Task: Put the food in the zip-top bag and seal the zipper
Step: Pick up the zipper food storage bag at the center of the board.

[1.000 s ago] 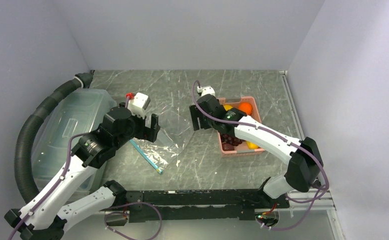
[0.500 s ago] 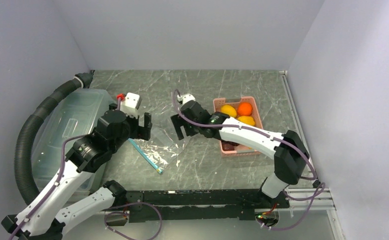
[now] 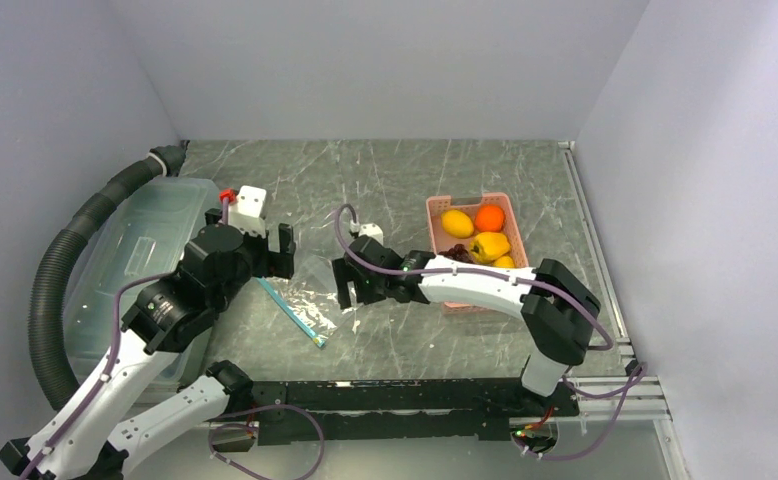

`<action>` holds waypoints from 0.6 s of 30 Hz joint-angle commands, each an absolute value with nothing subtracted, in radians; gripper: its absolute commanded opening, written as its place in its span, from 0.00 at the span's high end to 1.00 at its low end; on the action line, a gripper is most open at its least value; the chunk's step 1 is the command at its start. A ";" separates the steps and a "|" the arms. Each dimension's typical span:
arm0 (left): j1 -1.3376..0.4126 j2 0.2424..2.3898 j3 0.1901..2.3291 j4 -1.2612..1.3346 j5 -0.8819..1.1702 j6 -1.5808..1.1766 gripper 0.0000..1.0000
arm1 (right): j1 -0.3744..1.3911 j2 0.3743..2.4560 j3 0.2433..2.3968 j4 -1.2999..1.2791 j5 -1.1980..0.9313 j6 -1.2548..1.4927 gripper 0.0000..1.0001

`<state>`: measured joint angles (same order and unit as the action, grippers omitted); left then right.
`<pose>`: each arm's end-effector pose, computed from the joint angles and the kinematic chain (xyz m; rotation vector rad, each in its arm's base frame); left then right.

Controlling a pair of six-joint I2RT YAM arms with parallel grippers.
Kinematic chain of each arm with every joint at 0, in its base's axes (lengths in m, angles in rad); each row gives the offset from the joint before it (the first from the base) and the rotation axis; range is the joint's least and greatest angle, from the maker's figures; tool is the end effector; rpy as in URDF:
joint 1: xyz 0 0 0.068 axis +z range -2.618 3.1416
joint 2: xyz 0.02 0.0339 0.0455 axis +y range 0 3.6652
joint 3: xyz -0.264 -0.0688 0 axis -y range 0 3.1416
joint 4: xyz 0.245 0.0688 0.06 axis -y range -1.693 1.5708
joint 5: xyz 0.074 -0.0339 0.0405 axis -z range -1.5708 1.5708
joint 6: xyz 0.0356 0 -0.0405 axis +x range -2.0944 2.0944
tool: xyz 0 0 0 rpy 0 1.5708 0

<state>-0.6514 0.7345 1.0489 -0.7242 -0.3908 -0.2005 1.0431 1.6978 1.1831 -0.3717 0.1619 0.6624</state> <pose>0.1168 -0.0720 0.3807 0.1878 1.9431 -0.1757 0.1889 0.3127 0.2224 -0.4054 2.4891 0.5417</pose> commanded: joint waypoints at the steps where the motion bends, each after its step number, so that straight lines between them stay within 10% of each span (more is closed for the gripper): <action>1: -0.651 0.730 1.047 -0.717 -0.408 -0.209 0.01 | 1.064 1.637 1.112 -0.276 0.139 0.825 0.14; 18: -0.651 0.725 1.043 -0.709 -0.384 -0.206 0.01 | 1.108 1.620 0.922 -0.053 0.162 1.103 0.31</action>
